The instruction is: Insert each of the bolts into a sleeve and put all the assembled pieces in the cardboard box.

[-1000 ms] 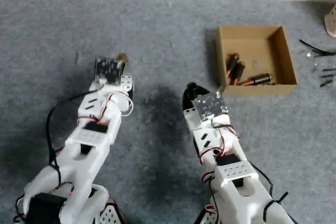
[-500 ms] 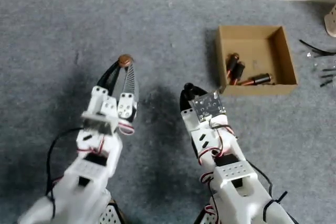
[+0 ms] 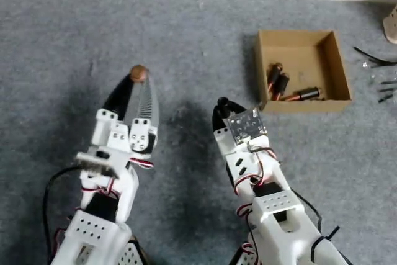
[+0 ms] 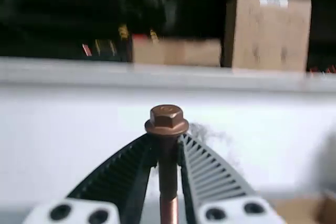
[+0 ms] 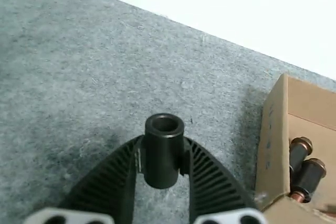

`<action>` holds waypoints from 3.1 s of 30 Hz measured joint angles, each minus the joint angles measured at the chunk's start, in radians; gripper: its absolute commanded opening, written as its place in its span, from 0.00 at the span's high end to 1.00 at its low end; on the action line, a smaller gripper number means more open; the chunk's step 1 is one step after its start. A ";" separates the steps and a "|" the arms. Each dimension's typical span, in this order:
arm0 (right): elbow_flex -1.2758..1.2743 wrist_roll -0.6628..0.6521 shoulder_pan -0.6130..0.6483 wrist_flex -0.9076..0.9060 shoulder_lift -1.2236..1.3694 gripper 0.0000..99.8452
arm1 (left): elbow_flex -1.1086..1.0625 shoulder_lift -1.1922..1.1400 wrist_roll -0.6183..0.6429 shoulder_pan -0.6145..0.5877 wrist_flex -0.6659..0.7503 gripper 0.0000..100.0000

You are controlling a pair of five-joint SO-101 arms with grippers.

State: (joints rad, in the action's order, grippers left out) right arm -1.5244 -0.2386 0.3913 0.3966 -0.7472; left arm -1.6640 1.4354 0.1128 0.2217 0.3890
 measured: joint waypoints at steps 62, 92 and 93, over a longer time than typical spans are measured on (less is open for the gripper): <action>-0.141 -0.282 0.238 0.502 -0.014 0.99 | -0.015 0.034 0.083 0.198 0.137 0.99; -0.141 -0.282 0.302 0.502 -0.014 0.99 | -0.015 0.034 0.083 0.175 0.018 0.99; -0.141 -0.282 0.302 0.502 -0.014 0.99 | -0.015 0.034 0.083 0.175 0.018 0.99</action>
State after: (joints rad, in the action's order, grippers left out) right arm -1.6655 -0.5209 0.6935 0.8984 -0.7610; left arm -1.6794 1.4691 0.1956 0.3966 0.4074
